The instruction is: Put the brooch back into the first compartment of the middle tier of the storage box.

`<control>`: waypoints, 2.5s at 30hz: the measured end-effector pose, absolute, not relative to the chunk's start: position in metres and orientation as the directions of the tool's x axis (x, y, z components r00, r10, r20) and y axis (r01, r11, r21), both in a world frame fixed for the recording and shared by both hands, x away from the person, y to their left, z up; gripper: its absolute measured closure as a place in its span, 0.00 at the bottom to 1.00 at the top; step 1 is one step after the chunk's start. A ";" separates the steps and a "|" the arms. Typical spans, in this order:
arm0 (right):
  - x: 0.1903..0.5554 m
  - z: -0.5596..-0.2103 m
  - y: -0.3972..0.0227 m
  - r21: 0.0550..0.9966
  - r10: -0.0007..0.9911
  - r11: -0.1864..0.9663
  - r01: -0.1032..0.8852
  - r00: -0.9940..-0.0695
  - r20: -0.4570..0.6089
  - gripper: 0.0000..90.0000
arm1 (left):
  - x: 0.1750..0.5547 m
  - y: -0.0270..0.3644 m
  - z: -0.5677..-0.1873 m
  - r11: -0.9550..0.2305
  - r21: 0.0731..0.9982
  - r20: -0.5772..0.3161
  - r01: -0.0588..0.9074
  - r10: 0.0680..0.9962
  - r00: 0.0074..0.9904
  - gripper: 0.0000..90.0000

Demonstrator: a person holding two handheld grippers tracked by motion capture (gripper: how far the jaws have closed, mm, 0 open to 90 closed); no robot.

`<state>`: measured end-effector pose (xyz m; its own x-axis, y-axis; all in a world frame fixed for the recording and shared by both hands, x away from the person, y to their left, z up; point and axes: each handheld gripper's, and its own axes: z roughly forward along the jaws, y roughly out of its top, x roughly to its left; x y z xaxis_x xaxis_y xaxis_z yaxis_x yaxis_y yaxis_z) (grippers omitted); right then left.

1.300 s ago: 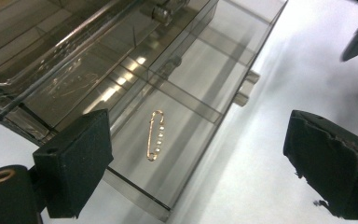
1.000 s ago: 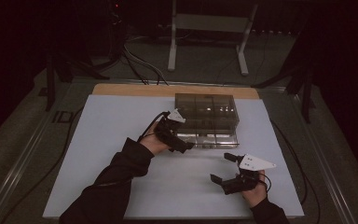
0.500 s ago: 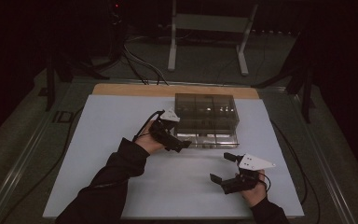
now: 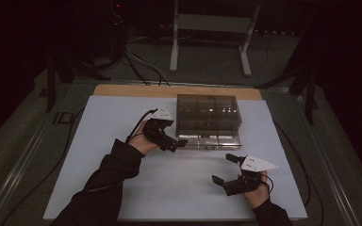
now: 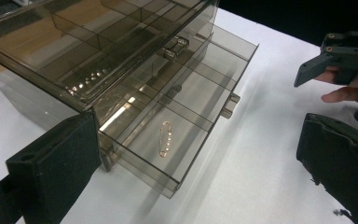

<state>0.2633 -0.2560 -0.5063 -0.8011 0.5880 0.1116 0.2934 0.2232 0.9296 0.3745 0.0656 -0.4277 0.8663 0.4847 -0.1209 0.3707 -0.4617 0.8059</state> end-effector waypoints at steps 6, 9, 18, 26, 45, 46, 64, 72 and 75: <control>0.263 -0.506 -0.255 0.930 0.587 0.225 0.292 -0.802 0.110 0.00 | 0.369 0.077 -0.424 -0.452 0.813 -0.107 0.366 0.503 0.858 0.00; 0.264 -0.506 -0.255 0.929 0.587 0.223 0.294 -0.802 0.113 0.00 | 0.367 0.081 -0.424 -0.452 0.812 -0.107 0.368 0.505 0.856 0.00; 0.264 -0.506 -0.253 0.930 0.584 0.228 0.290 -0.805 0.108 0.00 | 0.361 0.111 -0.428 -0.431 0.816 -0.100 0.386 0.553 0.827 0.00; 0.265 -0.506 -0.252 0.928 0.583 0.229 0.293 -0.805 0.110 0.00 | 0.354 0.132 -0.426 -0.415 0.818 -0.099 0.398 0.580 0.809 0.00; 0.265 -0.506 -0.251 0.930 0.578 0.229 0.287 -0.809 0.107 0.00 | 0.333 0.178 -0.436 -0.351 0.825 -0.128 0.443 0.648 0.751 0.00; 0.266 -0.506 -0.251 0.929 0.578 0.227 0.291 -0.808 0.112 0.00 | 0.332 0.180 -0.437 -0.348 0.825 -0.131 0.445 0.648 0.750 0.00; 0.267 -0.506 -0.250 0.928 0.580 0.229 0.293 -0.807 0.112 0.00 | 0.303 0.216 -0.488 -0.278 0.814 -0.191 0.510 0.700 0.688 0.00; 0.267 -0.506 -0.250 0.930 0.580 0.230 0.288 -0.807 0.107 0.00 | 0.288 0.227 -0.494 -0.256 0.829 -0.177 0.496 0.722 0.669 0.00; 0.267 -0.506 -0.250 0.929 0.579 0.228 0.291 -0.807 0.111 0.00 | 0.284 0.229 -0.496 -0.253 0.832 -0.169 0.494 0.732 0.660 0.00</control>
